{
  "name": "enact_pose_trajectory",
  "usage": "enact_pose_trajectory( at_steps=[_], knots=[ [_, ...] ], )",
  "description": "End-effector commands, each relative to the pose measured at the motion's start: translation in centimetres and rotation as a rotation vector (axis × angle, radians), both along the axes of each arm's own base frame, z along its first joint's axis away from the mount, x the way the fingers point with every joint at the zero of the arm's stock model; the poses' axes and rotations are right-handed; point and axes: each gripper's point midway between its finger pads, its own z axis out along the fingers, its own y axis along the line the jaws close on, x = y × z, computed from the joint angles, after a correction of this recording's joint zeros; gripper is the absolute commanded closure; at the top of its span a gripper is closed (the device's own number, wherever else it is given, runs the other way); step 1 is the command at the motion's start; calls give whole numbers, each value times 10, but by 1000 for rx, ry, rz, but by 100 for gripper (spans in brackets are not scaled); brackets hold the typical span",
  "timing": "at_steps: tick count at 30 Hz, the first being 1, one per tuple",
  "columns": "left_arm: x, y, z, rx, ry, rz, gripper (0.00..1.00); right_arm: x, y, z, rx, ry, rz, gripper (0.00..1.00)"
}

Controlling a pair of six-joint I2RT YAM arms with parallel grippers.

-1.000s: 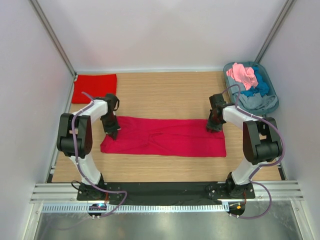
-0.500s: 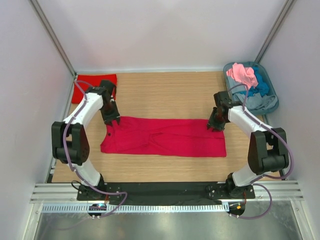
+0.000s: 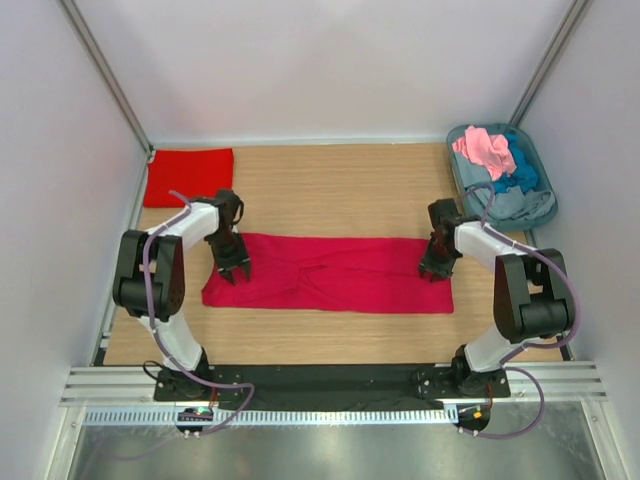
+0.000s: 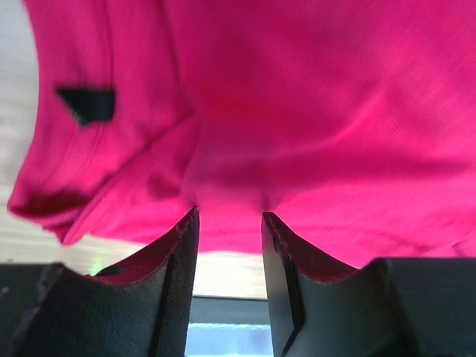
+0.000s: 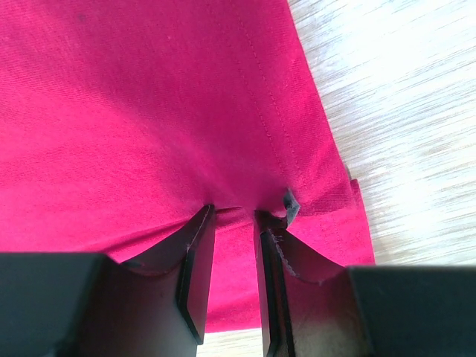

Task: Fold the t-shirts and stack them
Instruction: Fold the tshirt

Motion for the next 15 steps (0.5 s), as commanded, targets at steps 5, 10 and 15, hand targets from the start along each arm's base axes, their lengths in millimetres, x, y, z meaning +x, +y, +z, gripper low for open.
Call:
enact_pose_trajectory(
  at_steps=[5,10,15],
  knots=[
    [61,-3,-5,30,-93,70,58,-15,-34,-1,-157,-7,-56,66],
    [90,-19,-9,12,-134,33,57,-34,-52,9,-217,-23,-143,66],
    [131,-49,-24,-39,-158,-7,55,-46,-55,26,-217,-41,-272,66]
  ],
)
